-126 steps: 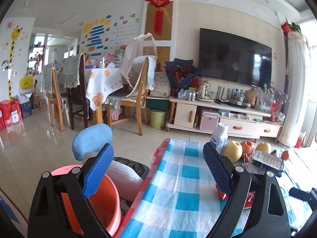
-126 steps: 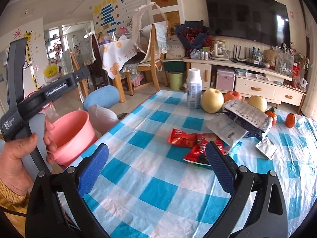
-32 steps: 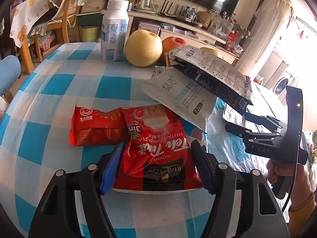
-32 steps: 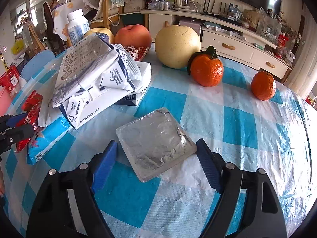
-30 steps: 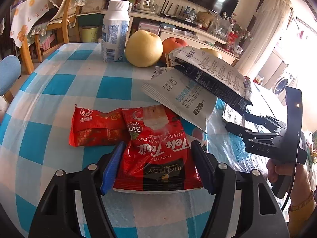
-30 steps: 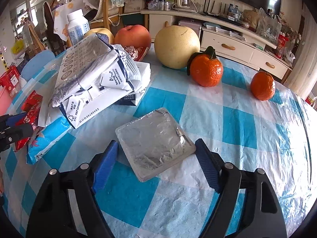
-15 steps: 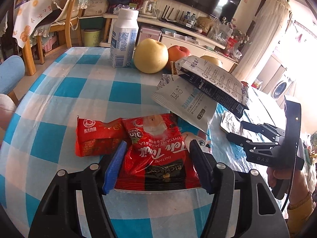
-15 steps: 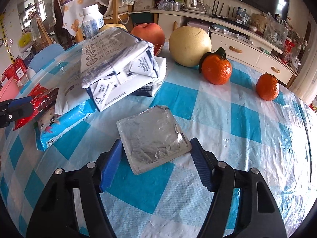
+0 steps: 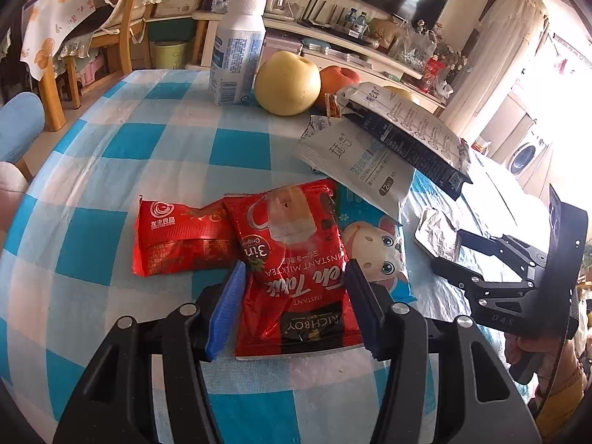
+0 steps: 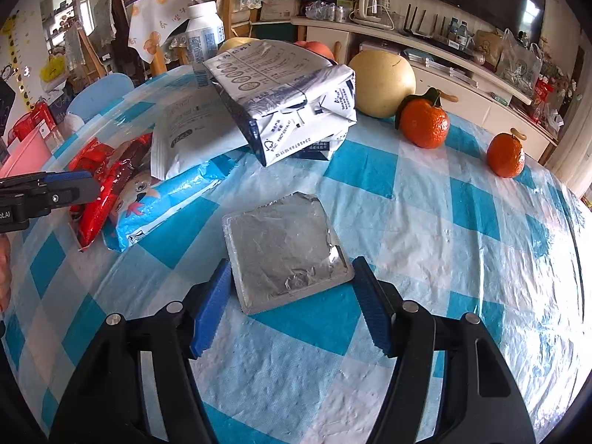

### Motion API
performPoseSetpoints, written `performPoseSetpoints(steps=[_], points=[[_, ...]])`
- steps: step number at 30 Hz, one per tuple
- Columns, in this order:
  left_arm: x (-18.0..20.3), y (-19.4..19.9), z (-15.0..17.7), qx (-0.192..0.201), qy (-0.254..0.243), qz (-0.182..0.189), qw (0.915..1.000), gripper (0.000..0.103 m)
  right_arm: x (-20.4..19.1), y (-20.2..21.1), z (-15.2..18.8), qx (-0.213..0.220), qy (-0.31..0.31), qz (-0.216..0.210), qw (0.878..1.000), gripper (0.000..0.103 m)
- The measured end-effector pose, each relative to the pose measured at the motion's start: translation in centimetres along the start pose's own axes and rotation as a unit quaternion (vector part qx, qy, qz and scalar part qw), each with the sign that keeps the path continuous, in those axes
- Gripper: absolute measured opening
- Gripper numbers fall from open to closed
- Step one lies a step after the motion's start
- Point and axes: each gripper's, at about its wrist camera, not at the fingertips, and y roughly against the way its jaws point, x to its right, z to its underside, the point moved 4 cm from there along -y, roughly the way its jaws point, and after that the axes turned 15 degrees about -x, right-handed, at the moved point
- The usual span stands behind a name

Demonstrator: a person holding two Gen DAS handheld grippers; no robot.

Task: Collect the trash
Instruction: 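Grasp the red Tea Talk milk tea packet with the left tool, then carry the red milk tea packet in the left tool over the pink bucket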

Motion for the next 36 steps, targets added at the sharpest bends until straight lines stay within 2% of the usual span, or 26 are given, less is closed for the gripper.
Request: performPoseSetpoints(steps=[1,2,9,11,15,16,17,27,36], points=[[0.1,-0.2,0.0,-0.003,0.000,-0.004,1.0000,0.069,-0.1,0.0,0.0,0.000,-0.001,0.001,1.000,0.066],[0.1,-0.4,0.0,-0.005,0.000,-0.009,0.9999,0.071,-0.2,0.0,0.1,0.001,-0.003,0.001,1.000,0.066],[0.7,-1.5,-0.4,-0.009,-0.006,-0.022,0.9997,0.074,-0.9,0.2,0.8,0.007,-0.020,0.002,1.000,0.066],[0.9,-1.5,-0.4,-0.009,-0.011,-0.021,0.9997,0.066,-1.2,0.2,0.9,0.007,-0.024,0.002,1.000,0.066],[1.1,-1.4,0.0,-0.013,-0.019,-0.021,0.9995,0.063,-1.6,0.5,1.5,0.009,-0.030,0.004,0.999,0.066],[1.1,-1.4,0.1,-0.015,-0.021,-0.022,0.9994,0.056,-1.7,0.6,1.6,0.010,-0.034,0.003,0.999,0.066],[1.1,-1.3,0.2,-0.016,-0.022,-0.021,0.9994,0.055,-1.7,0.7,1.9,0.011,-0.039,0.000,0.999,0.066],[0.2,0.0,1.3,-0.018,-0.023,0.001,0.9996,0.052,-2.7,1.9,3.7,0.025,-0.091,-0.035,0.995,0.066],[-1.5,3.5,1.8,0.015,-0.011,0.010,0.9998,0.051,-4.9,3.9,5.0,0.049,-0.119,-0.060,0.990,0.066]])
